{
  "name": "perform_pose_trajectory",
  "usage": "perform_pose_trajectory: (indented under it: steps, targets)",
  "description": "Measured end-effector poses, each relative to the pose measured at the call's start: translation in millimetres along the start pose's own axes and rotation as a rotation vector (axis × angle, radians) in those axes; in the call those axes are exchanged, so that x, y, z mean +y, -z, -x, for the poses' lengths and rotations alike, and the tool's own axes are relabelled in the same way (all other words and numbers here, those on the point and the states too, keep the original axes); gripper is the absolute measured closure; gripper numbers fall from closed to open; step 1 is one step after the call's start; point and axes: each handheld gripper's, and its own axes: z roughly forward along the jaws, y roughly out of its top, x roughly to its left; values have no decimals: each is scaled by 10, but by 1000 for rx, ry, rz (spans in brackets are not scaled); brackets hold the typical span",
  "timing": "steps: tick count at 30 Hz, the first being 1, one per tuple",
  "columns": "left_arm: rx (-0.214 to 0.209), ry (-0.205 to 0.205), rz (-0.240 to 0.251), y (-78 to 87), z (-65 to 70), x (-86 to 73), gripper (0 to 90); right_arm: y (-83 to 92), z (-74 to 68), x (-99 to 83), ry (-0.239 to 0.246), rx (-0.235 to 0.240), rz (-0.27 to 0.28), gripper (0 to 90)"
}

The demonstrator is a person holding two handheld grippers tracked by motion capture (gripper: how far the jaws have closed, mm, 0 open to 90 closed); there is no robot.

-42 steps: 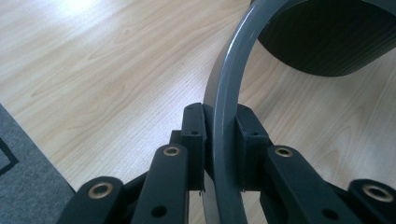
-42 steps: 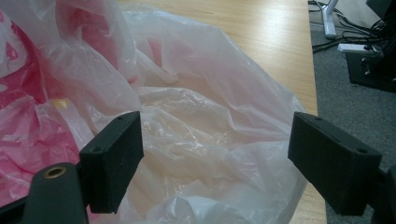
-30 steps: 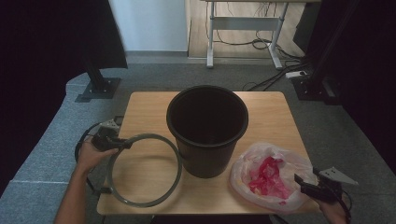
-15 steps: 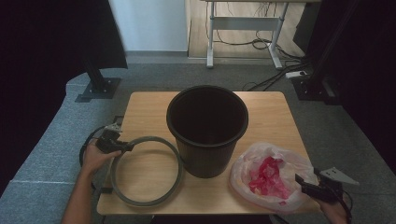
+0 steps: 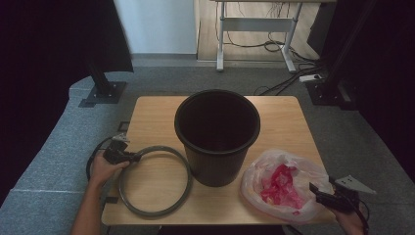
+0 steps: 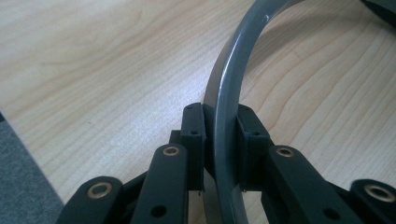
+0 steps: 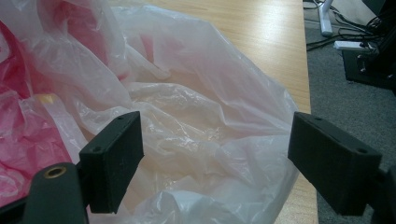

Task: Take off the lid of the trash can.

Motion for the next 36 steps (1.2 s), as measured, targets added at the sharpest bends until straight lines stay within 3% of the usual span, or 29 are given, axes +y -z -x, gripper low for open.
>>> perform_pose_trajectory:
  steps: [26,31,36]
  targets:
    - [42,2,8,-106,35,-26,688,20,13,4,-1,-3,11,176]
    - [75,-20,77,-2,99,33,565,20,15,5,-3,-3,11,177]
    - [76,-38,127,93,179,77,420,20,2,11,5,-2,12,177]
